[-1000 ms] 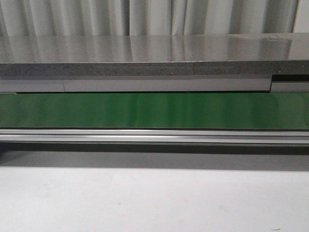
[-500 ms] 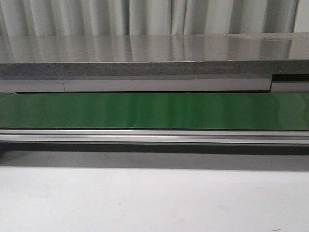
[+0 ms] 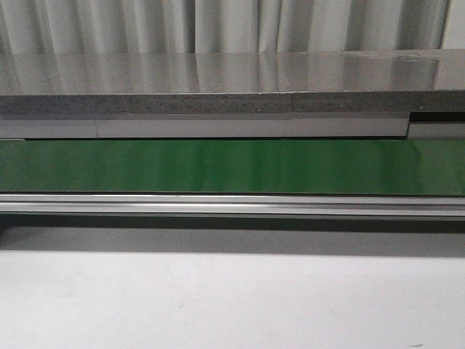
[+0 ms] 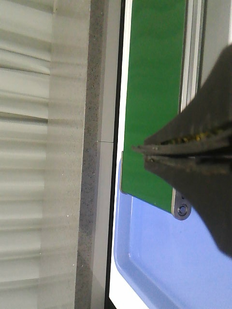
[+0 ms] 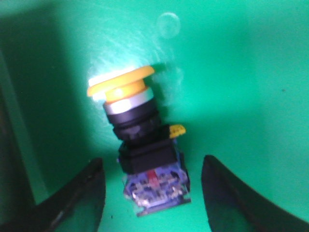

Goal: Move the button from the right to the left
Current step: 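Close the right gripper on the yellow-capped button's body and lift it, then carry the button over the conveyor and release it onto the belt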

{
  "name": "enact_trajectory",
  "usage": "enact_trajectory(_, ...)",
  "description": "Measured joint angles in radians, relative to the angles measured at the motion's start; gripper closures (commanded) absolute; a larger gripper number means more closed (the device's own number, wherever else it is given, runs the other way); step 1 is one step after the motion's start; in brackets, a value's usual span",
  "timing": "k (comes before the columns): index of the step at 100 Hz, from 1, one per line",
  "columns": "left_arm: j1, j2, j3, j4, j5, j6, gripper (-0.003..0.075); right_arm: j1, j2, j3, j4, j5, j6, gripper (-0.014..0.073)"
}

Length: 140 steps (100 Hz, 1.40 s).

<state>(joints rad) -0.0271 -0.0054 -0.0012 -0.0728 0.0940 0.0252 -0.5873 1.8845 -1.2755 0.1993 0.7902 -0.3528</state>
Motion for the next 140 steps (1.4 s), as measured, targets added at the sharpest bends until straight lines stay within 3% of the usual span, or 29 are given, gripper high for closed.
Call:
enact_trajectory(17,0.0,0.0,0.0,0.0,0.0,0.0,0.0741,0.017,0.061,-0.03,0.006,0.004,-0.002,0.0174)
enact_trajectory(34,0.0,0.0,0.0,0.0,0.0,0.0,0.0741,0.026,0.082,-0.038,0.006,0.006,-0.002,0.0407)
enact_trajectory(44,0.0,0.0,0.0,0.0,0.0,0.0,0.0741,0.028,0.082,-0.042,0.008,0.014,-0.002,0.0473)
enact_trajectory(63,0.0,0.0,0.0,0.0,0.0,0.0,0.0741,0.028,0.049,-0.054,0.008,0.047,0.03,0.0475)
enact_trajectory(87,0.0,0.0,0.0,0.0,0.0,0.0,0.0741,0.041,-0.152,-0.068,0.006,0.113,0.161,0.0475)
enact_trajectory(112,0.0,0.0,0.0,0.0,0.0,0.0,0.0741,0.162,-0.232,-0.068,-0.019,0.218,0.231,0.0475)
enact_trajectory(140,0.0,0.0,0.0,0.0,0.0,0.0,0.0741,0.255,-0.202,-0.046,-0.019,0.186,0.276,0.0475)
